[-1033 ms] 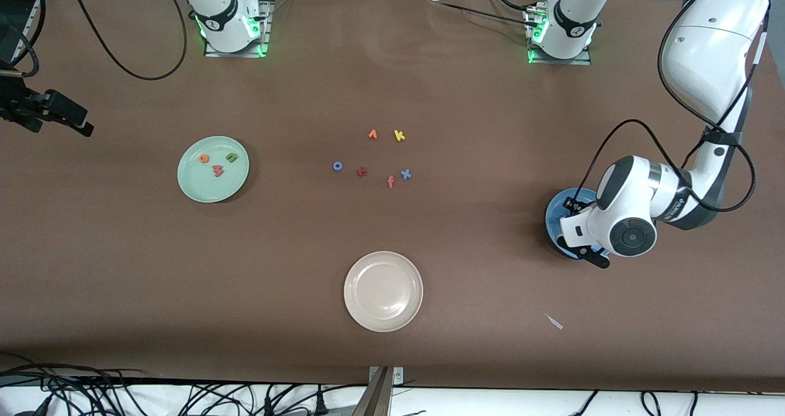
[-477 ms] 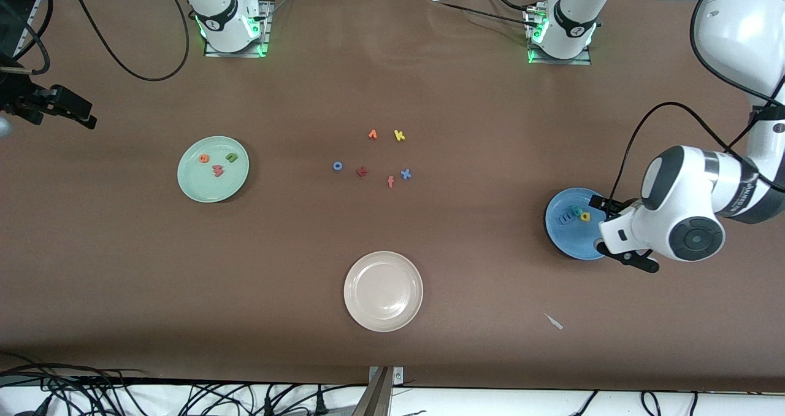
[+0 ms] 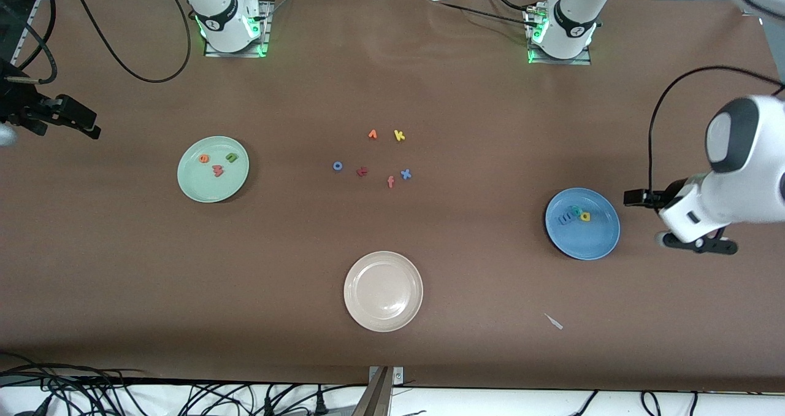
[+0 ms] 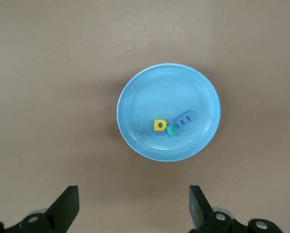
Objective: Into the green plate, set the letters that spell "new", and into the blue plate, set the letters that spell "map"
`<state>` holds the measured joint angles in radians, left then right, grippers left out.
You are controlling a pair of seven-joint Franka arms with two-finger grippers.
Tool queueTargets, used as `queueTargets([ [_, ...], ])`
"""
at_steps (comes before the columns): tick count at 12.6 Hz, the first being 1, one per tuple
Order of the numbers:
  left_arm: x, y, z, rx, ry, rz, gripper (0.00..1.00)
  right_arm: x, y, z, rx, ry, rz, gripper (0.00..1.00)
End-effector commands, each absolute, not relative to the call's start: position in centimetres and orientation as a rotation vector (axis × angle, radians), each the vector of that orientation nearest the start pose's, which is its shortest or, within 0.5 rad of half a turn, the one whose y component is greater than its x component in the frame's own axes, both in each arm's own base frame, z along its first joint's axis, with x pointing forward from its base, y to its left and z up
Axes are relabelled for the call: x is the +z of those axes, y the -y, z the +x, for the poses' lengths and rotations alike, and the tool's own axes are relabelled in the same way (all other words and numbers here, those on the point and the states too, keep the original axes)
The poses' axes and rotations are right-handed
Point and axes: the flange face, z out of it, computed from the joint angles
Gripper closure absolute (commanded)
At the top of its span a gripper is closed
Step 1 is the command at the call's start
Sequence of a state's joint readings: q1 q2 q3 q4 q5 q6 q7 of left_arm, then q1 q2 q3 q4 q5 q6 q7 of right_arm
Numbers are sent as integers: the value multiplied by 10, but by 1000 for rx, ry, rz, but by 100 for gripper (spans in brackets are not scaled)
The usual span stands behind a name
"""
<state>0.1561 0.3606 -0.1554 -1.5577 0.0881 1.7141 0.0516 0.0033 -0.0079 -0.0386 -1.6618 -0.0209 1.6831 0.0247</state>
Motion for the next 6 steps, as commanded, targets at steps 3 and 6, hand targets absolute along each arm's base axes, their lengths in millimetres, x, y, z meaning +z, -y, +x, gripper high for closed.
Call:
queueTargets([
  [3,519,0,585,68,275,-3128,0,593,28,560,-17,-107,-3150,0],
  [6,565,-1,549,73,324,-3125,0,593,25,560,-15,-126,-3127,0],
])
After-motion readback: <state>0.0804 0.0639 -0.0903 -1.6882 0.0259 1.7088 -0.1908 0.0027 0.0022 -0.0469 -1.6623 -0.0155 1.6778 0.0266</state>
